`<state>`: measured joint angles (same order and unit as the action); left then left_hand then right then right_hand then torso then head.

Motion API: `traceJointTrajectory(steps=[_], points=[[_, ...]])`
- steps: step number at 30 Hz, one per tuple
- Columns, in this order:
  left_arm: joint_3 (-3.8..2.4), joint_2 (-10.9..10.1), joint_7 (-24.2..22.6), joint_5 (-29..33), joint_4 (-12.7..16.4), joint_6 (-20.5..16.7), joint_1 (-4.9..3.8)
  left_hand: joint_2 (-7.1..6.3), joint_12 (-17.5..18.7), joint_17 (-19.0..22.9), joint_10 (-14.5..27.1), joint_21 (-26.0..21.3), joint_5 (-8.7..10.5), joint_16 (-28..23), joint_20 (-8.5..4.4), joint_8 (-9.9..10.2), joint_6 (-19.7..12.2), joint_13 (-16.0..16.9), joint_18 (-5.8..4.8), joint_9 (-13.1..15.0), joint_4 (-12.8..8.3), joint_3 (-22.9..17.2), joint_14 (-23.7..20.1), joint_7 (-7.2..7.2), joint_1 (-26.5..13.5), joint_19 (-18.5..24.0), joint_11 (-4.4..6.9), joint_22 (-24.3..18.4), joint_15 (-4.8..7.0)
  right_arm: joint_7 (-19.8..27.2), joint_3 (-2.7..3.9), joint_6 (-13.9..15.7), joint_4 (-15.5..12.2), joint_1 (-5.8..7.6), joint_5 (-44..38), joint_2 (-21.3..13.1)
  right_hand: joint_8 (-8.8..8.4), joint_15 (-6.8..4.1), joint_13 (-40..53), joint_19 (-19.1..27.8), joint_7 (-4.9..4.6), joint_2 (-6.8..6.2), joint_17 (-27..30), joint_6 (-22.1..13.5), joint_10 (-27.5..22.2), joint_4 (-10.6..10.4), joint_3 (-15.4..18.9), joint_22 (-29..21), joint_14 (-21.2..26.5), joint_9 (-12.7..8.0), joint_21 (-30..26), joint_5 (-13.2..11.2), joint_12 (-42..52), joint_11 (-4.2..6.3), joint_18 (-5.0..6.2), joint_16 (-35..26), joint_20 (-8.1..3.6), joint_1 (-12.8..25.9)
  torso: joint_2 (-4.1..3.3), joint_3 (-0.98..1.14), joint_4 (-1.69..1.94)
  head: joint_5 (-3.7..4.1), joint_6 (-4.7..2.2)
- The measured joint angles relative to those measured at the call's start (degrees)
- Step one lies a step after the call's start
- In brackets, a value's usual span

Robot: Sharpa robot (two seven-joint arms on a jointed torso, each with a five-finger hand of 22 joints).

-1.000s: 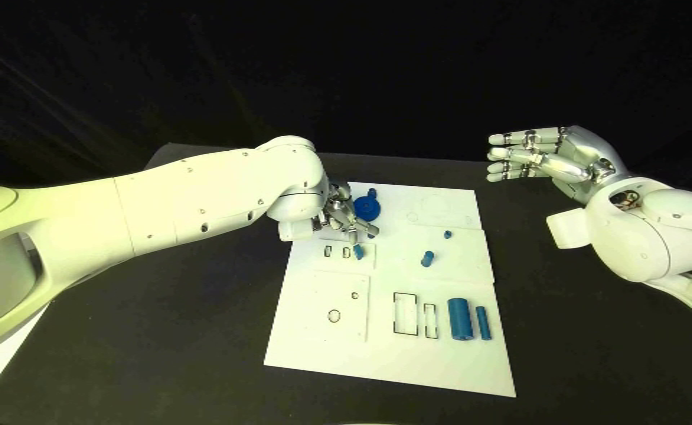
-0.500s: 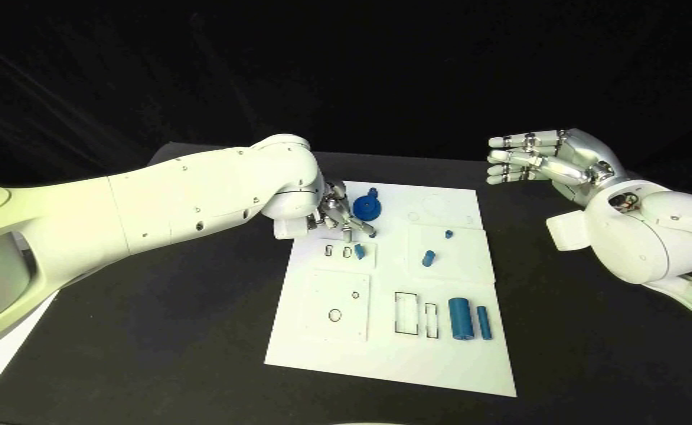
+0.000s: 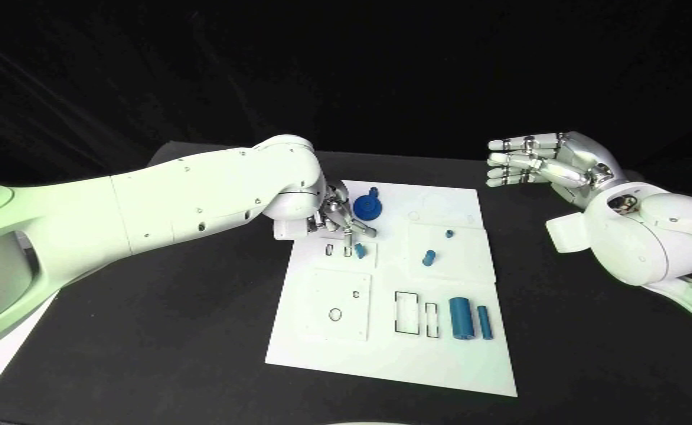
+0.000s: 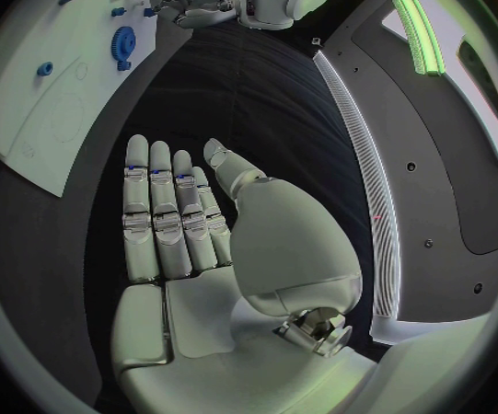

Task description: Assemble the parts on the task board

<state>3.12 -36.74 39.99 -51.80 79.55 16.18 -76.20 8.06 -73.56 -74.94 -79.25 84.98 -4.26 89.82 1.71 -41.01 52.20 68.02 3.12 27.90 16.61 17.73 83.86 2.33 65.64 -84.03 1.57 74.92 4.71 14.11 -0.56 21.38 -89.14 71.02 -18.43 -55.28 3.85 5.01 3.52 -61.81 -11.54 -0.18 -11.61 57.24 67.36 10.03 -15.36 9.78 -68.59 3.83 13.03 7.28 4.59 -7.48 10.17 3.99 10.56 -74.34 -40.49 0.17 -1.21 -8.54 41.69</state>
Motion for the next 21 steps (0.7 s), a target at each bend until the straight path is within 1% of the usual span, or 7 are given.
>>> traceJointTrajectory(steps=[2, 4, 14, 15, 16, 17, 21], points=[[0.01, 0.18, 0.0, -0.02, -0.04, 0.11, 0.03, 0.0, 0.0, 0.0, 0.0, 0.0, 0.0, 0.0, 0.0, 0.0, 0.0, -0.01, 0.0, 0.0, 0.0, 0.0, 0.0, 0.0, 0.0, 0.0, 0.0, 0.0, 0.0, -0.07, 0.0, -0.04, 0.01, -0.02, -0.02, 0.02, 0.0, 0.0, 0.0, 0.0, 0.0, -0.23, 0.11, 0.0, 0.0, 0.0, 0.0, -0.07, 0.0, 0.0, -0.18, 0.0, 0.0, 0.0, 0.0, 0.0, 0.0, 0.23, -0.04, 0.0, -0.02, -0.03, 0.03], [0.04, 0.36, 0.0, -0.03, -0.11, 0.23, 0.1, 0.0, 0.0, 0.0, 0.0, 0.0, 0.0, 0.0, 0.0, 0.0, 0.0, -0.01, 0.0, 0.07, 0.0, 0.0, 0.0, 0.0, 0.0, 0.0, 0.0, 0.0, 0.0, -0.17, 0.0, -0.08, 0.01, -0.04, -0.07, 0.04, 0.0, 0.0, 0.0, -0.2, 0.0, -0.22, 0.16, 0.0, 0.0, 0.0, 0.0, -0.13, 0.0, 0.0, -0.18, 0.0, 0.0, 0.0, 0.0, 0.0, 0.21, 0.22, -0.06, 0.0, -0.03, -0.04, 0.05], [0.11, 0.65, 0.0, -0.08, -0.33, 0.67, 0.26, 0.18, 0.0, 0.01, 0.0, 0.03, 0.0, 0.0, 0.0, -0.36, -0.2, -0.14, 0.0, 0.68, 0.0, 0.0, 0.22, -0.2, 0.18, 0.0, 0.0, 0.0, 0.22, -0.54, -0.01, -0.17, 0.0, -0.1, -0.26, 0.03, 0.0, 0.0, 0.0, -0.2, 0.0, -0.22, 0.35, 0.0, 0.2, -0.02, 0.02, -0.29, 0.0, 0.0, -0.24, 0.0, 0.0, -0.2, 0.0, 0.0, 0.21, 0.22, -0.07, 0.0, -0.03, -0.05, 0.35], [0.11, 0.66, 0.0, -0.08, -0.33, 0.7, 0.26, 0.32, 0.0, 0.01, 0.0, 0.22, 0.0, 0.0, 0.0, -0.36, -0.2, -0.14, -0.06, 0.75, 0.0, 0.0, 0.22, -0.2, 0.33, 0.0, 0.0, 0.0, 0.22, -0.56, -0.02, -0.17, 0.0, -0.11, -0.27, 0.03, 0.0, 0.0, 0.0, -0.2, 0.0, -0.35, 0.46, 0.0, 0.2, -0.11, 0.11, -0.36, 0.0, 0.0, -0.46, 0.0, 0.0, -0.2, 0.0, 0.0, 0.21, 0.35, -0.07, 0.0, -0.02, -0.04, 0.36], [0.11, 0.69, 0.0, -0.08, -0.34, 0.75, 0.27, 0.45, 0.0, 0.01, 0.01, 0.22, 0.0, 0.0, 0.0, -0.36, -0.2, -0.15, -0.63, 0.78, 0.0, 0.0, 0.22, -0.2, 0.45, 0.0, -0.01, 0.0, 0.22, -0.59, -0.02, -0.18, 0.0, -0.12, -0.3, 0.03, 0.0, 0.0, 0.0, -0.2, 0.0, -0.39, 0.48, 0.0, 0.2, -0.17, 0.17, -0.38, 0.0, 0.0, -0.49, 0.0, 0.0, -0.2, -0.01, 0.0, 0.21, 0.39, -0.07, 0.0, -0.01, -0.03, 0.39], [0.11, 0.72, 0.0, -0.09, -0.36, 0.8, 0.27, 0.46, 0.0, 0.01, 0.01, 0.22, 0.0, 0.0, 0.0, -0.36, -0.2, -0.14, -0.88, 0.83, 0.0, 0.0, 0.22, -0.2, 0.46, 0.0, -0.01, 0.0, 0.22, -0.61, -0.02, -0.18, 0.0, -0.12, -0.31, 0.04, 0.0, 0.0, 0.0, -0.2, 0.0, -0.39, 0.48, 0.0, 0.2, -0.17, 0.17, -0.38, 0.0, 0.0, -0.49, 0.0, 0.0, -0.2, 0.0, 0.0, 0.21, 0.39, -0.07, 0.0, 0.0, -0.02, 0.42], [0.12, 0.92, 0.01, -0.1, -0.6, 1.05, 0.3, 0.46, 0.0, 0.01, 0.01, 0.22, 0.0, 0.0, 0.0, -0.36, -0.2, -0.14, -0.88, 0.83, 0.0, 0.0, 0.22, -0.2, 0.46, 0.0, -0.01, -0.01, 0.22, -0.68, -0.02, -0.2, 0.01, -0.18, -0.37, 0.1, 0.0, 0.0, 0.0, -0.2, 0.0, -0.45, 0.47, 0.0, 0.2, -0.17, 0.17, -0.38, 0.0, 0.0, -0.49, 0.0, 0.0, -0.2, 0.0, 0.0, 0.21, 0.45, -0.09, 0.0, -0.01, -0.02, 0.54]])
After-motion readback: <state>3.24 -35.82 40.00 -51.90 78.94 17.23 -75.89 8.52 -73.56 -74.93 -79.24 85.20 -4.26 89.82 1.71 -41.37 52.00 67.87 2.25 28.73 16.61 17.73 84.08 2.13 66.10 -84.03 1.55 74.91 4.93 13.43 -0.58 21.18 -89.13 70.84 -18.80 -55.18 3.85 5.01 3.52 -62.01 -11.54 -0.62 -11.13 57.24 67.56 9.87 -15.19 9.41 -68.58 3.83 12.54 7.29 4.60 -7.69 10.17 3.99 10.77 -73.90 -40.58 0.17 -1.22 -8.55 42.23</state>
